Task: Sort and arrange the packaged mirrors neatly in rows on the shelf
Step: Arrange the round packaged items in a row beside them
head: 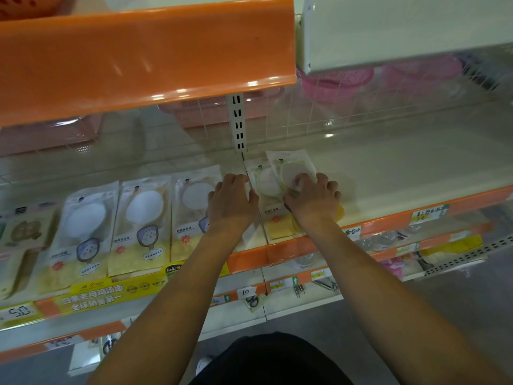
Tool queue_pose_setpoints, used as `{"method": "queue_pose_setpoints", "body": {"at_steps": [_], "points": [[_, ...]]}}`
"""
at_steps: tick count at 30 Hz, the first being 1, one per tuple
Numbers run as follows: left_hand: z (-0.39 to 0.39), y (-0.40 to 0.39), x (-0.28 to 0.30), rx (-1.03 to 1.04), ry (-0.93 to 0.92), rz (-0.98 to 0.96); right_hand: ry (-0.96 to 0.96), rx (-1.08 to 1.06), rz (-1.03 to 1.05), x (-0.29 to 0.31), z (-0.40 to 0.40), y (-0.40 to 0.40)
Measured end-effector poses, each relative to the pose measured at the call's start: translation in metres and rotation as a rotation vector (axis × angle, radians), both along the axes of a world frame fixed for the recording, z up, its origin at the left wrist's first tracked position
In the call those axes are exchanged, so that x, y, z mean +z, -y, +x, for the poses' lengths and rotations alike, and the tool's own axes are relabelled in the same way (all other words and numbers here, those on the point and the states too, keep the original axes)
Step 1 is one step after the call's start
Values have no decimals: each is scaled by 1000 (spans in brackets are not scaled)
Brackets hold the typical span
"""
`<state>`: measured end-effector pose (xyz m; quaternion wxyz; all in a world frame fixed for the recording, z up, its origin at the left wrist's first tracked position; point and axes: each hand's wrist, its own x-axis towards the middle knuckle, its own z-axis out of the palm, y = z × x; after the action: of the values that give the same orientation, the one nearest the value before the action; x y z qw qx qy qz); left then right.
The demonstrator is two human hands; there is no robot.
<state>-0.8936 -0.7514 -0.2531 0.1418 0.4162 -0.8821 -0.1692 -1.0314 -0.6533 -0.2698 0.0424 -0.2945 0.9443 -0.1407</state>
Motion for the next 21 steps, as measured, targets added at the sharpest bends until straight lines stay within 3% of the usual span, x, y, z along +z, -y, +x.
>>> {"method": "queue_pose_setpoints", "body": {"at_steps": [10, 15, 21], "points": [[-40, -21, 4, -110, -53, -27, -25, -58, 3, 11, -30, -22], [-72, -40, 5, -230, 23, -51, -60, -97, 15, 8, -59, -43], [-85, -49, 1, -194, 85, -44, -27, -86, 53, -4, -86, -59]]}}
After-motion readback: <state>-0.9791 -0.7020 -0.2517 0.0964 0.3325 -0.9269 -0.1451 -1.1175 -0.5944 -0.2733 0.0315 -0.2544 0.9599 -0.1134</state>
